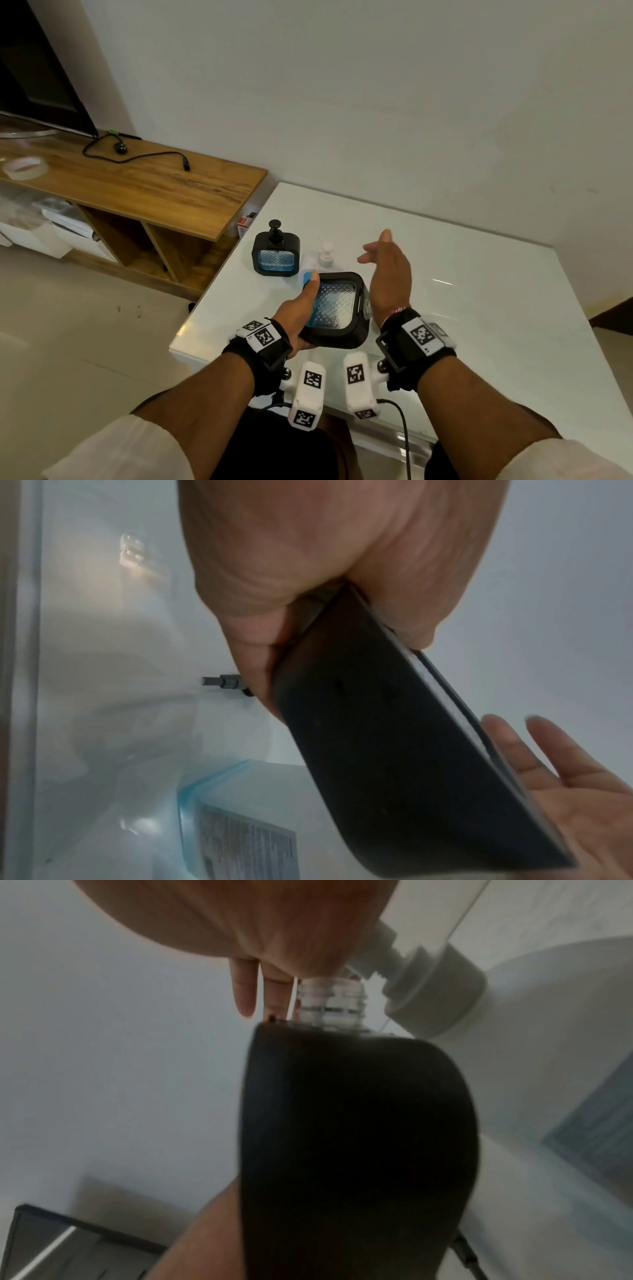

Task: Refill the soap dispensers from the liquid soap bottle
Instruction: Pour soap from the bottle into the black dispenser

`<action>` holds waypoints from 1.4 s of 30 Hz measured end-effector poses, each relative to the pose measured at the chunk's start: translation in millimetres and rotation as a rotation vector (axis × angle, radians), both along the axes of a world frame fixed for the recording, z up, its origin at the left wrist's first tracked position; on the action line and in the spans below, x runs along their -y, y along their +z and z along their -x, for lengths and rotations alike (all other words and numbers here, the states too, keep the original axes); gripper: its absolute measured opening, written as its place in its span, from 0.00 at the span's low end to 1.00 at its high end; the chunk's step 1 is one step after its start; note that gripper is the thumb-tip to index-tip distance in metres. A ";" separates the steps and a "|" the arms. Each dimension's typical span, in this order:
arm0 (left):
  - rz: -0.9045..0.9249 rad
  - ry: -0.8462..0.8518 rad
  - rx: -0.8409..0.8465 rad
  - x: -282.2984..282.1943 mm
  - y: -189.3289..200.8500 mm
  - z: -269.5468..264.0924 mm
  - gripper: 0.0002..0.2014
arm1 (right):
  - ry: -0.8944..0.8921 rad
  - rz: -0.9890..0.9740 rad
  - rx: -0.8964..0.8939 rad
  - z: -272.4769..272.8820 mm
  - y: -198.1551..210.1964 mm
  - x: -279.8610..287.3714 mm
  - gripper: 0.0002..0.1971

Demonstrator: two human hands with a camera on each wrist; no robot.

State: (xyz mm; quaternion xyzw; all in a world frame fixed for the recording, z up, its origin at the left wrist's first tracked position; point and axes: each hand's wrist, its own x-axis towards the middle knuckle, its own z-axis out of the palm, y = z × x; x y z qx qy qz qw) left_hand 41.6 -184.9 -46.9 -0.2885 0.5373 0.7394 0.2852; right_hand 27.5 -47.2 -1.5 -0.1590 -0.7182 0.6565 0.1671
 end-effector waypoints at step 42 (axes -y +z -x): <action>-0.091 0.028 -0.032 -2.8 -4.5 -1.3 0.37 | -0.023 0.181 0.007 0.8 9.6 -5.4 0.28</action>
